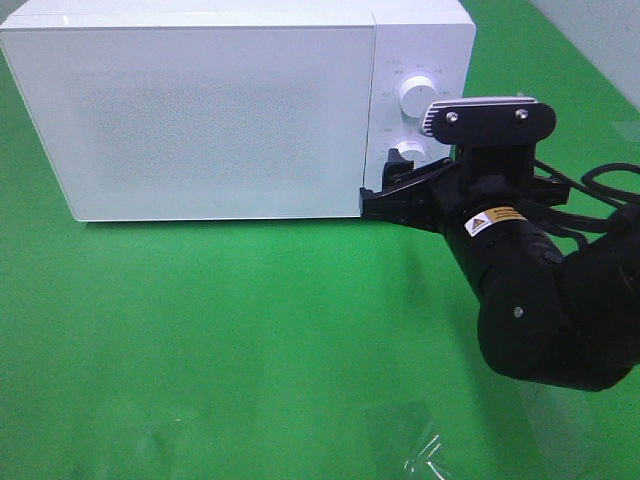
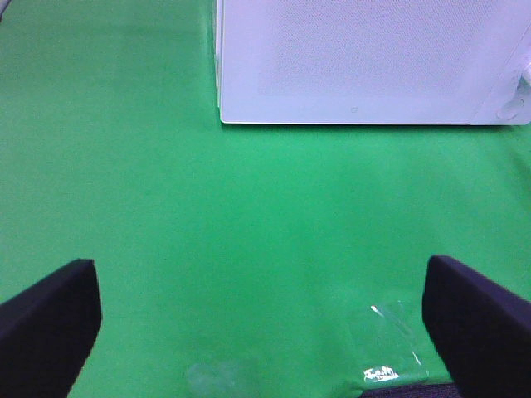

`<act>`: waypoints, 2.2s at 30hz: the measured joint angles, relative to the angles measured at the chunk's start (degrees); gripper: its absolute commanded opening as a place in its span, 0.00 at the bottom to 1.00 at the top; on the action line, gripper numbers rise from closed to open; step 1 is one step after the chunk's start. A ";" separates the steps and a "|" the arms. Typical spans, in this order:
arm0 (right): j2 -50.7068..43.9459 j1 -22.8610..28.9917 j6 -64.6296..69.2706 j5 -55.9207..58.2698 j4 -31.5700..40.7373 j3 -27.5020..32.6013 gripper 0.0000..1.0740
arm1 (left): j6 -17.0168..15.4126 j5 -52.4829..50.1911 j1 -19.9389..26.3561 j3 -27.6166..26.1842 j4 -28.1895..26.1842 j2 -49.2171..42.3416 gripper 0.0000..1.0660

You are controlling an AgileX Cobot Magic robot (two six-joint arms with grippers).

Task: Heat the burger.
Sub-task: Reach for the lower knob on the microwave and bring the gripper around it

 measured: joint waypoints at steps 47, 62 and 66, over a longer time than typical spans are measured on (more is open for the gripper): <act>14.38 -6.82 0.40 4.24 -2.12 -15.64 0.68 | 0.00 0.00 0.00 0.00 0.00 0.00 0.92; 14.38 -7.85 0.52 5.39 -3.04 -15.64 0.58 | 0.00 0.00 0.00 0.00 0.00 0.00 0.92; 14.38 -7.85 0.52 6.19 -3.04 -15.87 0.31 | 0.00 0.00 0.00 0.00 0.00 0.00 0.92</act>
